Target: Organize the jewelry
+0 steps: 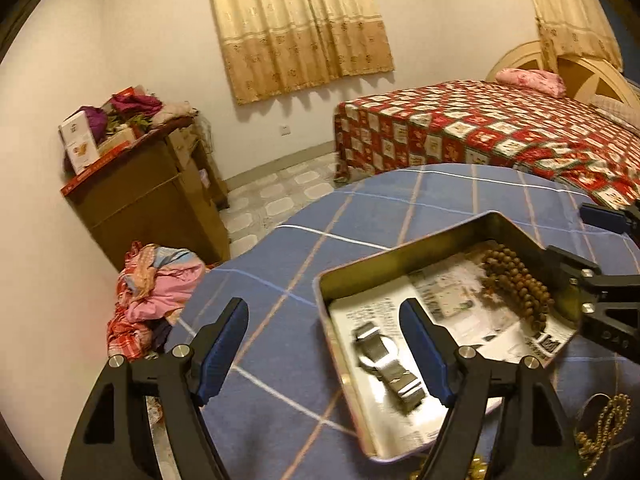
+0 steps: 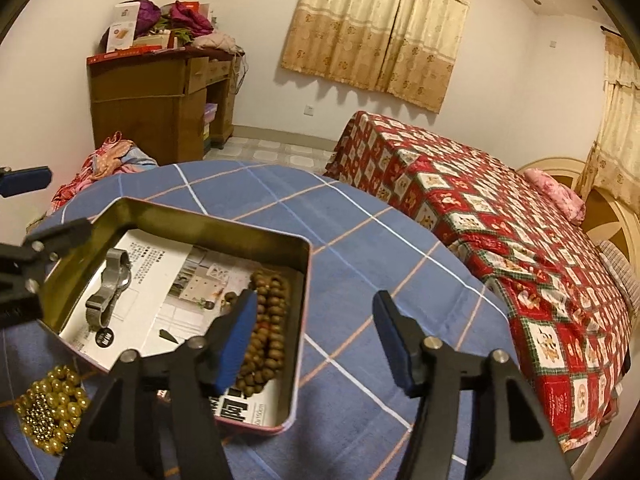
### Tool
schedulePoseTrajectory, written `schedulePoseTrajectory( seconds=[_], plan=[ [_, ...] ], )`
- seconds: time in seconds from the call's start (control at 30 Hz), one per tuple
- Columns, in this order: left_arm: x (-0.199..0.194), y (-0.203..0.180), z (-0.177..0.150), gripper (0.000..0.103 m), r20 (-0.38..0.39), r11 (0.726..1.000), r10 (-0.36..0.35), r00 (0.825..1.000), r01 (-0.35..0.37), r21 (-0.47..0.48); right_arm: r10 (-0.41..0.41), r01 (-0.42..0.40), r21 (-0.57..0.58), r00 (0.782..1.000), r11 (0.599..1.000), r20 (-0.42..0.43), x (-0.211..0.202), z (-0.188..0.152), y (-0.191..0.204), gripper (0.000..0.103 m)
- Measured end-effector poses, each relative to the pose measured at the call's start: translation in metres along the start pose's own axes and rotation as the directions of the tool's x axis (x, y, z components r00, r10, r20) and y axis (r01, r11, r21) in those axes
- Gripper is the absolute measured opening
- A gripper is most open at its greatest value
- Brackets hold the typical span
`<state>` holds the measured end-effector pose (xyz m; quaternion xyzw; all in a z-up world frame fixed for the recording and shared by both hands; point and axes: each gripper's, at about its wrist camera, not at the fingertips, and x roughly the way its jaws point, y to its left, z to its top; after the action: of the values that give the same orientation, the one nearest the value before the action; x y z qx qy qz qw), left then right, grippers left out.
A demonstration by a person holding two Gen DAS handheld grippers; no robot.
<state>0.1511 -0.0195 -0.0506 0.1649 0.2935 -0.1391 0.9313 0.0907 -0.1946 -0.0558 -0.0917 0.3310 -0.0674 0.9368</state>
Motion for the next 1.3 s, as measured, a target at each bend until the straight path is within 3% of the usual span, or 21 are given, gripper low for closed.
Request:
schedulePoseTrajectory(
  seconds=[0.2, 0.63, 0.97, 1.23, 1.3],
  plan=[
    [-0.006, 0.024, -0.013, 0.078, -0.03, 0.995, 0.067, 0.997, -0.069, -0.067, -0.001, 0.0, 0.006, 1.0, 1.0, 0.011, -0.012, -0.005, -0.007, 0.065],
    [-0.052, 0.013, -0.081, 0.078, -0.105, 0.986, 0.042, 0.994, -0.058, -0.159, 0.01, -0.01, 0.042, 1.0, 0.999, 0.004, -0.053, -0.053, -0.023, 0.065],
    [-0.072, -0.011, -0.109, 0.078, -0.134, 0.988, 0.02, 0.991, -0.04, -0.152, 0.051, -0.051, 0.027, 0.998, 0.998, -0.028, -0.089, -0.104, -0.016, 0.065],
    [-0.069, -0.026, -0.115, 0.078, -0.137, 0.992, 0.011, 0.991, -0.027, -0.12, 0.105, -0.103, 0.034, 0.993, 0.994, -0.051, -0.082, -0.114, -0.008, 0.063],
    [-0.067, -0.027, -0.116, 0.078, -0.136, 0.992, 0.003, 0.991, -0.02, -0.122, 0.116, -0.114, 0.039, 0.991, 0.993, -0.062, -0.079, -0.117, -0.007, 0.057]
  ],
)
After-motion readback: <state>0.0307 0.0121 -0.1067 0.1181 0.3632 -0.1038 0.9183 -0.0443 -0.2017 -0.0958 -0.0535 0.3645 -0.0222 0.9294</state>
